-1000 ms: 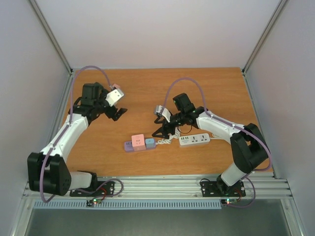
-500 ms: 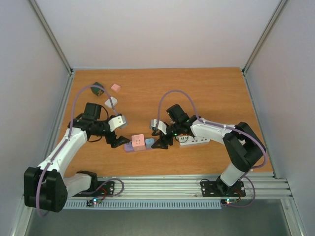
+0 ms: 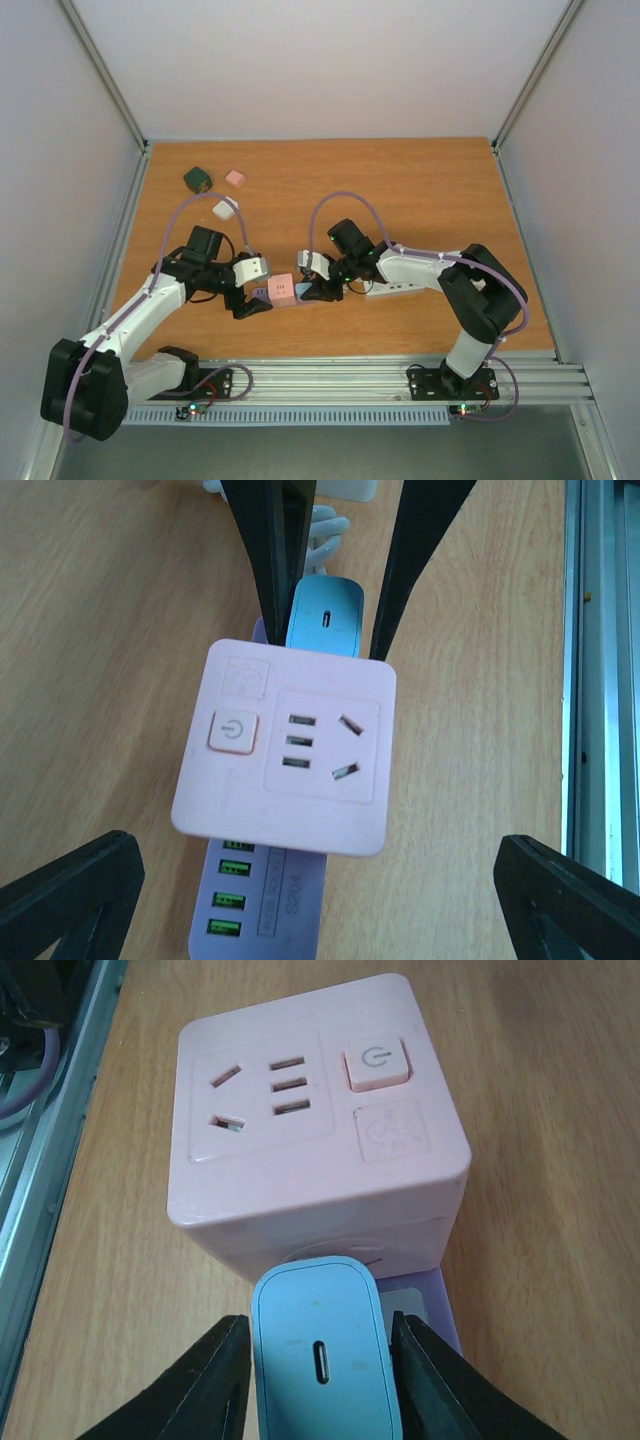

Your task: Pull the plug off the socket

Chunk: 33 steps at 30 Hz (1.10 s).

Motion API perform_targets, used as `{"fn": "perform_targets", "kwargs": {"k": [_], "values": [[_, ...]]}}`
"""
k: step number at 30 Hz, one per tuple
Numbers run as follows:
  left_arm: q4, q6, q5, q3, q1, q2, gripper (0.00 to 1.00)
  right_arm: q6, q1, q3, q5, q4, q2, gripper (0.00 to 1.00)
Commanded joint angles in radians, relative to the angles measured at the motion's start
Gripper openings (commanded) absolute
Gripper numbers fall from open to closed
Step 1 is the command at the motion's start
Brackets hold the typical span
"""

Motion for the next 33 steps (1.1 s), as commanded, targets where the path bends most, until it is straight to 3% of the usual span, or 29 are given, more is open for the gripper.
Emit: {"fn": "perform_targets", "kwargs": {"k": [1,10,16,27,33], "values": [[0.12,-0.015,-0.01,-0.017,-0.027,0.017,0.97,-0.003,0.023,-0.016,-0.001,0.043,0.016,0.39],[0.175,-0.004,-0.019,-0.01,-0.074,0.09,0.92,0.012,0.037,-0.032,0.007,0.07,0.022,0.27],[0.168,0.026,-0.018,-0.013,-0.092,0.128,0.79,0.011,0.039,-0.044,0.012,0.076,0.031,0.23],[0.149,0.024,0.035,0.018,-0.094,0.112,0.47,0.007,0.04,-0.052,0.034,0.072,0.038,0.16],[0.113,0.032,0.105,0.05,-0.094,0.097,0.38,0.003,0.04,-0.049,0.048,0.062,0.031,0.14]]}}
